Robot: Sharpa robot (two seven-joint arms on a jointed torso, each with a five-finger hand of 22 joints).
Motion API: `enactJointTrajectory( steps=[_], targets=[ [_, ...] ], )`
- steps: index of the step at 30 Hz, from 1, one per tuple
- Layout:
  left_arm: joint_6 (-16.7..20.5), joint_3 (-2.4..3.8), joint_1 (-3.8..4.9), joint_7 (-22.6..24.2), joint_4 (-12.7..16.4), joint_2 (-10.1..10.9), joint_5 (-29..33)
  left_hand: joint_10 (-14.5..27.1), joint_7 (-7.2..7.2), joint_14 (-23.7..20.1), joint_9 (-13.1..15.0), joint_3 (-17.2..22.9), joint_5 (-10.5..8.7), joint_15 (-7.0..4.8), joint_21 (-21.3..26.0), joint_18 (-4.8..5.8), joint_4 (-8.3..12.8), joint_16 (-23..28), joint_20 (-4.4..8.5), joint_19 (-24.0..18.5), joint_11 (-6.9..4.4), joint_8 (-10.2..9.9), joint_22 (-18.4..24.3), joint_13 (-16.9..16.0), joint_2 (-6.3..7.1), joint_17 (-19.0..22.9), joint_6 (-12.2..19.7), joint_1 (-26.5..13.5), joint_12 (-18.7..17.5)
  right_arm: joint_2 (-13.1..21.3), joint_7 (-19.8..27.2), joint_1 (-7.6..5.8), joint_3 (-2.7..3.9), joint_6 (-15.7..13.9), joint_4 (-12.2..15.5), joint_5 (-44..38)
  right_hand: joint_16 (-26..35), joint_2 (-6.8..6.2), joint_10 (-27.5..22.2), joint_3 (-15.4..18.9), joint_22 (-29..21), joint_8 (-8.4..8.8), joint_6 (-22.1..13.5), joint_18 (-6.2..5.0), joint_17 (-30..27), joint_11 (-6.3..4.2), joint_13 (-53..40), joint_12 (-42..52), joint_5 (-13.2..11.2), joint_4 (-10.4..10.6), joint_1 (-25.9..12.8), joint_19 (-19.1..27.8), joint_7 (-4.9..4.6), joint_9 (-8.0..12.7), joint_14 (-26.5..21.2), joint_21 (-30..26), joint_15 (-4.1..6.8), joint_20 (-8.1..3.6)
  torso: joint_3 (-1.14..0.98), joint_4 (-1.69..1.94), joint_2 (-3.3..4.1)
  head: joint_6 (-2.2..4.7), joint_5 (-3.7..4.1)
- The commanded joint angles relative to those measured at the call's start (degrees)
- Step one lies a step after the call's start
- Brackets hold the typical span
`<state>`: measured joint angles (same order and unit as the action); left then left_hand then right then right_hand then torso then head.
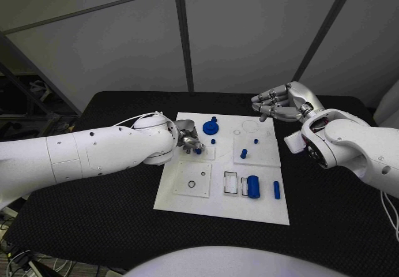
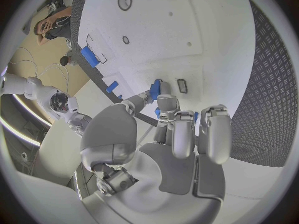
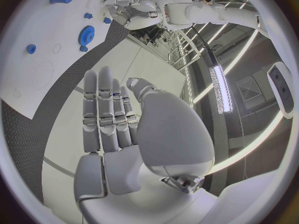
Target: Assemble the parts on the task board
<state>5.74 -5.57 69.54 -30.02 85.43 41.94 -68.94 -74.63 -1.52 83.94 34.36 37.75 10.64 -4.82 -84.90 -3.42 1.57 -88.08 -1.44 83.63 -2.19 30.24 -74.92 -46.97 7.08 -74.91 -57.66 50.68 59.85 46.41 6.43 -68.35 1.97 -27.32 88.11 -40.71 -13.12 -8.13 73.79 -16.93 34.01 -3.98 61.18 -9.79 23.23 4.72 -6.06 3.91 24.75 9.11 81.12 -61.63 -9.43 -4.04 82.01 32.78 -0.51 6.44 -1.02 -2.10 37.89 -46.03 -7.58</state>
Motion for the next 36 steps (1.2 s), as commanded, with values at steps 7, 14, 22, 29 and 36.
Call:
enactJointTrajectory(
  steps=[7, 14, 22, 29, 36],
  targets=[
    [-1.45, -0.08, -0.06, -0.31, 0.31, 0.14, 0.21, -0.78, -0.05, 5.26, -0.26, -0.70, -0.26, -0.36, -0.48, 1.52, -0.11, -0.18, -0.01, 1.08, -0.09, 0.35, -7.34, -0.53, 0.04, -12.29, -0.66, -0.66, 0.59, 0.02, 0.17, -0.10, 0.02, 0.15, 0.12, -0.13, 0.24, -0.16, -0.27, -0.35, -0.09, 0.16, -0.41, -0.66, -0.08, 0.14, 0.12, -0.24, 0.18, -0.11, -0.37, -0.53, 0.02, -0.03, 0.37, -0.21, 0.02, -0.01, 0.04, 0.06, 0.02, -0.12, -0.05],
    [-1.39, -0.07, -0.05, -0.30, 0.42, 0.26, 0.18, -1.23, 0.15, 5.27, -0.53, -0.89, -0.17, -0.47, -0.84, 1.66, -0.21, -0.20, 0.09, 1.50, -0.26, 0.50, -7.96, -1.22, -0.37, -12.32, -1.08, -0.42, 1.12, -0.01, 0.18, -0.10, 0.02, 0.15, 0.09, -0.13, 0.24, -0.16, -0.27, -0.35, -0.09, 0.16, -0.41, -0.66, -0.08, 0.14, 0.12, -0.24, 0.18, -0.11, -0.37, -0.53, 0.02, -0.03, 0.37, -0.21, 0.02, -0.01, 0.02, 0.06, 0.02, -0.11, -0.10],
    [-1.29, -0.06, -0.04, -0.30, 0.65, 0.38, 0.18, -1.91, 0.36, 5.28, -1.10, -1.06, -0.10, -0.64, -1.31, 1.85, -0.74, -0.21, 0.26, 2.04, -0.45, 0.60, -8.74, -2.15, -1.33, -12.36, -1.66, -0.49, 1.78, 0.00, 0.20, -0.10, 0.02, 0.13, 0.09, -0.13, 0.24, -0.16, -0.27, -0.35, -0.09, 0.16, -0.41, -0.66, -0.08, 0.14, 0.12, -0.24, 0.18, -0.11, -0.37, -0.53, 0.02, -0.03, 0.37, -0.21, 0.02, -0.01, 0.01, 0.04, 0.01, -0.14, -0.10],
    [-0.30, -0.06, -0.03, -0.35, 0.41, 0.22, 0.18, -1.93, 0.52, 5.28, -2.07, 0.45, 0.11, -0.85, -1.20, 1.80, 0.31, -0.21, 0.50, 1.93, -0.64, 0.44, -8.59, -2.00, -2.89, -12.36, -1.58, 1.12, 1.41, -0.03, 0.26, -0.10, 0.02, 0.08, 0.11, -0.13, 0.24, -0.16, -0.27, -0.35, -0.09, 0.16, -0.41, -0.66, -0.08, 0.14, 0.12, -0.24, 0.18, -0.11, -0.37, -0.53, 0.02, -0.03, 0.37, -0.21, 0.02, -0.01, -0.01, 0.01, 0.05, -0.02, -0.04],
    [0.75, -0.05, -0.03, -0.37, 0.69, 0.28, 0.21, -1.48, 0.17, 5.27, -2.70, 2.75, 0.06, -0.81, -0.69, 1.62, 3.79, -0.16, 0.56, 1.37, -0.46, 0.88, -7.85, -1.03, -4.00, -12.32, -0.80, 5.91, 0.24, 0.04, 0.28, -0.10, 0.02, 0.04, 0.15, -0.13, 0.31, -0.17, -0.30, -0.35, -0.10, 0.17, -0.45, -0.65, -0.11, 0.17, 0.17, -0.25, 0.20, -0.09, -0.43, -0.53, 0.00, -0.02, 0.37, -0.24, 0.00, 0.00, -0.02, 0.04, 0.02, -0.09, 0.05]
  ],
)
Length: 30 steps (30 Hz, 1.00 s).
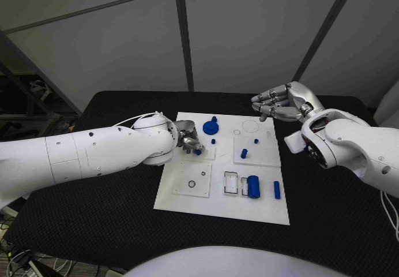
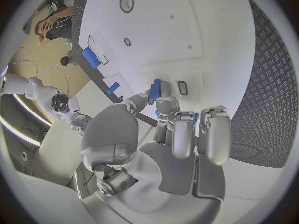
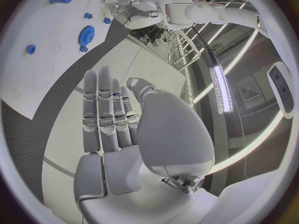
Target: Assemble the parts on the task board
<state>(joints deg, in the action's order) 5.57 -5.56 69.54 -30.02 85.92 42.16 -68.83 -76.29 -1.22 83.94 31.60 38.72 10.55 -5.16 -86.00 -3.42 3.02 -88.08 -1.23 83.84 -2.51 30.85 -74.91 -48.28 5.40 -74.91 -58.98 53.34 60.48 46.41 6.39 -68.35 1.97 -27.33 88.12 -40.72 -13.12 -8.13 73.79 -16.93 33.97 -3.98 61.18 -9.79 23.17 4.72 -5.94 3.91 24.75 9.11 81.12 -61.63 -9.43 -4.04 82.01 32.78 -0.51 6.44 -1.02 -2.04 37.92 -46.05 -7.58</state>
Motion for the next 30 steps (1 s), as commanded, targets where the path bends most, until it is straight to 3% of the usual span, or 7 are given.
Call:
enactJointTrajectory(
  steps=[1, 22, 30],
  targets=[
    [1.09, -0.06, -0.03, -0.37, 0.32, 0.13, 0.16, 0.24, -0.20, 5.28, -0.01, 1.90, 0.13, -0.42, 0.49, 1.60, 2.61, -0.16, 0.32, 1.09, -0.09, 0.34, -7.74, 0.41, -2.39, -12.32, 0.65, 3.73, -0.55, 0.05, 0.33, -0.10, 0.02, 0.05, 0.15, -0.11, 0.31, -0.17, -0.29, -0.35, -0.07, 0.17, -0.45, -0.65, -0.05, 0.17, 0.05, -0.25, 0.20, -0.09, -0.43, -0.52, 0.00, -0.02, 0.37, -0.24, 0.00, 0.00, -0.01, -0.01, -0.02, -0.09, 0.04],
    [9.65, -0.06, -0.08, 0.04, 3.24, 2.29, 0.02, 0.02, -0.43, 5.29, -0.28, 1.72, -0.03, -0.23, 0.14, 1.75, 3.24, -0.17, 0.13, 1.51, 0.08, 0.86, -8.38, 0.43, -2.77, -12.35, 0.88, 5.92, -0.72, 0.28, 0.51, -0.10, 0.02, -0.01, 0.33, -0.11, 0.34, -0.18, -0.31, -0.35, -0.07, 0.18, -0.46, -0.65, -0.06, 0.18, 0.07, -0.25, 0.21, -0.07, -0.47, -0.52, -0.02, -0.02, 0.37, -0.25, -0.01, 0.00, -0.06, 0.03, -0.05, -0.20, -0.15],
    [8.83, -0.07, -0.12, -0.13, 1.71, 1.28, -0.85, -0.03, -0.50, 5.29, -0.36, 1.53, -0.08, -0.21, 0.19, 1.73, 2.96, -0.17, 0.11, 1.46, 0.14, 0.96, -8.30, 0.53, -3.05, -12.35, 0.88, 6.06, -0.81, 0.38, 0.51, -0.10, 0.03, -0.04, 0.41, -0.11, 0.34, -0.18, -0.31, -0.35, -0.07, 0.18, -0.46, -0.65, -0.06, 0.18, 0.07, -0.25, 0.21, -0.07, -0.47, -0.52, -0.02, -0.02, 0.37, -0.25, -0.01, 0.00, -0.06, -0.07, -0.01, -0.16, -0.30]
  ],
)
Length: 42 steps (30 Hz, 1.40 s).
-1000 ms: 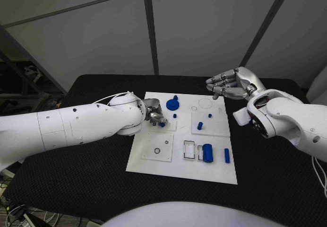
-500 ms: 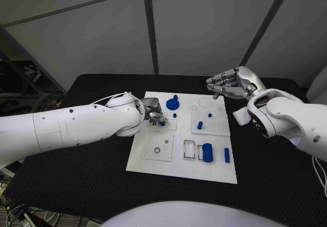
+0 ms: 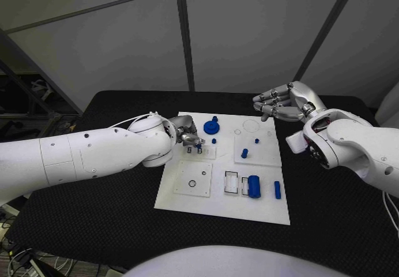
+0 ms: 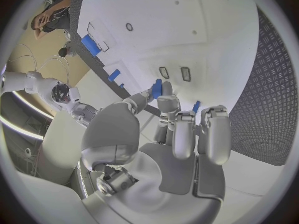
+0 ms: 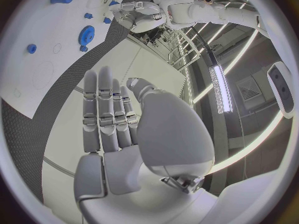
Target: Assemble the parts on the task board
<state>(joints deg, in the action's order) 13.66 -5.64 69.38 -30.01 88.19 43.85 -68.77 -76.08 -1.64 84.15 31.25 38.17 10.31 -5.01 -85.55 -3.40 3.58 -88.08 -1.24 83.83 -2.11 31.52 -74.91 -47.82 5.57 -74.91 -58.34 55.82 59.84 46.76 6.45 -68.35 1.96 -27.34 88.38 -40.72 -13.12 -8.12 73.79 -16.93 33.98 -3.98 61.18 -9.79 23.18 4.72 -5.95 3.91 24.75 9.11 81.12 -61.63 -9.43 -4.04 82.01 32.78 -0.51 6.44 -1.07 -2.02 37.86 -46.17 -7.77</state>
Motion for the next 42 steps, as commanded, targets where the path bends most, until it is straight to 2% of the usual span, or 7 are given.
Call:
enactJointTrajectory(
  steps=[1, 8, 22, 42],
  targets=[
    [0.59, 0.01, 0.03, -0.14, -0.70, -0.53, -0.96, -0.24, -0.08, 5.08, -0.01, 2.08, 0.16, -0.36, -0.26, 1.71, 2.41, -0.17, 0.11, 1.47, -0.26, 0.29, -8.31, 0.07, -3.21, -12.36, 0.24, 3.57, -0.16, 0.03, 0.45, -0.10, 0.03, -0.03, 0.16, -0.11, 0.34, -0.18, -0.31, -0.35, -0.08, 0.18, -0.46, -0.65, -0.07, 0.18, 0.08, -0.25, 0.21, -0.07, -0.47, -0.52, -0.02, -0.02, 0.37, -0.25, -0.01, 0.00, -0.02, -0.10, 0.05, -0.04, -0.10],
    [-0.56, 0.00, -0.04, -0.25, -1.86, -1.68, -1.85, -0.21, -0.10, 5.07, -0.05, 2.01, 0.15, -0.35, -0.21, 1.69, 2.29, -0.17, 0.10, 1.41, -0.23, 0.30, -8.23, 0.15, -3.33, -12.35, 0.27, 3.59, -0.23, -0.01, 0.44, -0.10, 0.03, -0.03, 0.16, -0.11, 0.35, -0.18, -0.31, -0.35, -0.09, 0.18, -0.47, -0.64, -0.08, 0.19, 0.09, -0.25, 0.21, -0.06, -0.49, -0.52, -0.02, -0.02, 0.37, -0.26, -0.02, 0.01, 0.05, -0.03, 0.10, -0.04, -0.05],
    [-2.78, -0.01, -0.11, -0.40, -2.61, -2.51, -5.02, -0.27, -0.13, 5.07, -0.10, 1.85, 0.13, -0.33, -0.21, 1.69, 2.18, -0.16, 0.08, 1.41, -0.21, 0.33, -8.23, -0.03, -3.35, -12.33, 0.32, 3.62, -0.12, -0.01, 0.38, -0.10, 0.03, 0.01, 0.15, -0.11, 0.42, -0.18, -0.33, -0.34, -0.10, 0.18, -0.50, -0.63, -0.11, 0.21, 0.13, -0.25, 0.23, -0.01, -0.59, -0.51, -0.04, -0.02, 0.38, -0.30, -0.04, 0.02, 0.02, -0.03, 0.01, -0.27, -0.09],
    [-6.04, -0.02, -0.24, -0.53, -2.99, -3.03, -6.25, -0.88, 0.24, 5.08, -0.58, -0.99, 0.02, -0.41, -0.58, 1.84, 1.57, -0.16, 0.07, 1.86, -0.43, 1.04, -8.90, -0.87, -1.46, -12.36, 0.11, 3.19, 0.47, 0.04, 0.35, -0.10, 0.03, 0.03, 0.17, -0.11, 0.49, -0.18, -0.33, -0.31, -0.12, 0.18, -0.52, -0.63, -0.14, 0.23, 0.18, -0.24, 0.25, 0.09, -0.75, -0.50, -0.06, -0.02, 0.41, -0.34, -0.07, 0.05, 0.00, -0.04, 0.05, -0.38, -0.15]
  ],
)
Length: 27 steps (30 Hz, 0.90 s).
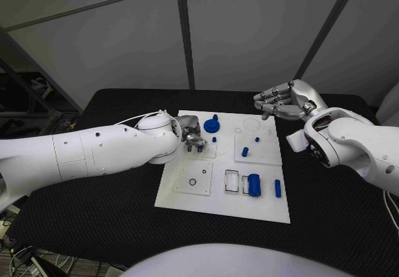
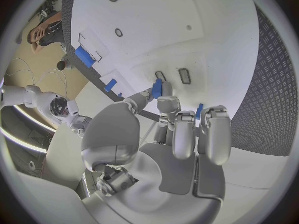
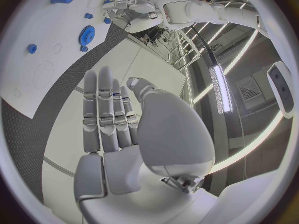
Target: Assemble the parts on the task board
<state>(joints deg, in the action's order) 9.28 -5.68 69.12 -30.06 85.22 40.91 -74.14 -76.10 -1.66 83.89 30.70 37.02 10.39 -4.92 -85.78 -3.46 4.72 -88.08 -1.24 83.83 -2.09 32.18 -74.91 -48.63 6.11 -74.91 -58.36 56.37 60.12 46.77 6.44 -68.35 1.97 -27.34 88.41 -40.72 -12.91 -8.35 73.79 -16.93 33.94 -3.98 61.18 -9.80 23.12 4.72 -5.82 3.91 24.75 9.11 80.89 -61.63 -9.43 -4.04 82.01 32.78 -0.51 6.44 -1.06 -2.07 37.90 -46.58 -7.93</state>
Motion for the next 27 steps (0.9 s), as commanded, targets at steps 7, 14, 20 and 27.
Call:
enactJointTrajectory(
  steps=[7, 14, 20, 27],
  targets=[
    [-2.75, 0.02, -0.02, -0.54, -0.23, -0.20, -1.33, -0.88, 0.43, 5.34, -0.39, -1.36, -0.08, -0.60, -0.37, 1.90, -0.30, -0.16, 0.16, 1.89, -0.56, 0.56, -8.96, 0.06, -1.34, -12.36, 0.03, 2.10, 0.06, 0.05, 0.37, -0.10, 0.03, 0.00, 0.12, -0.11, 0.34, 0.03, -0.34, -0.27, -0.10, 0.18, -0.56, -0.62, -0.12, 0.25, 0.10, -0.24, 0.28, 0.19, -0.69, -0.50, -0.07, -0.02, 0.44, -0.39, -0.09, 0.07, 0.00, 0.04, -0.02, -0.01, 0.02],
    [-3.66, 0.01, -0.02, -0.59, -0.32, -0.14, -1.76, -0.93, 0.55, 5.34, -0.74, -2.67, -0.08, -0.68, -0.44, 1.93, -0.99, -0.17, 0.23, 1.98, -0.66, 0.69, -9.10, -0.03, -0.89, -12.38, -0.15, 1.57, 0.10, 0.03, 0.38, -0.10, 0.03, 0.00, 0.07, -0.11, 0.38, 0.01, -0.37, -0.25, -0.12, 0.19, -0.59, -0.61, -0.13, 0.26, 0.12, -0.25, 0.30, 0.24, -0.78, -0.49, -0.08, -0.01, 0.45, -0.42, -0.10, 0.08, 0.03, 0.02, 0.00, -0.04, 0.01],
    [-4.14, 0.01, -0.02, -0.61, -0.31, -0.12, -1.92, -0.97, 0.61, 5.34, -0.98, -3.55, -0.09, -0.72, -0.49, 1.95, -1.41, -0.17, 0.28, 2.05, -0.70, 0.76, -9.21, -0.11, -0.59, -12.38, -0.26, 1.28, 0.16, 0.00, 0.40, -0.10, 0.03, 0.02, 0.04, -0.11, 0.38, 0.01, -0.37, -0.25, -0.12, 0.19, -0.60, -0.61, -0.14, 0.26, 0.12, -0.25, 0.30, 0.25, -0.78, -0.49, -0.08, -0.01, 0.45, -0.42, -0.10, 0.08, 0.03, 0.01, 0.01, -0.07, -0.01],
    [-4.67, 0.01, -0.03, -0.63, -0.15, 0.14, -2.07, -0.99, 0.68, 5.34, -1.43, -5.18, -0.11, -0.78, -0.60, 2.00, -2.07, -0.16, 0.34, 2.19, -0.76, 0.85, -9.41, -0.24, 0.16, -12.38, -0.47, 0.73, 0.24, 0.05, 0.37, -0.10, 0.03, 0.06, 0.05, -0.11, 0.43, -0.01, -0.39, -0.22, -0.14, 0.20, -0.63, -0.61, -0.16, 0.28, 0.15, -0.25, 0.32, 0.31, -0.89, -0.49, -0.09, -0.01, 0.45, -0.46, -0.12, 0.10, 0.04, 0.02, 0.00, -0.20, 0.00]
  ],
)
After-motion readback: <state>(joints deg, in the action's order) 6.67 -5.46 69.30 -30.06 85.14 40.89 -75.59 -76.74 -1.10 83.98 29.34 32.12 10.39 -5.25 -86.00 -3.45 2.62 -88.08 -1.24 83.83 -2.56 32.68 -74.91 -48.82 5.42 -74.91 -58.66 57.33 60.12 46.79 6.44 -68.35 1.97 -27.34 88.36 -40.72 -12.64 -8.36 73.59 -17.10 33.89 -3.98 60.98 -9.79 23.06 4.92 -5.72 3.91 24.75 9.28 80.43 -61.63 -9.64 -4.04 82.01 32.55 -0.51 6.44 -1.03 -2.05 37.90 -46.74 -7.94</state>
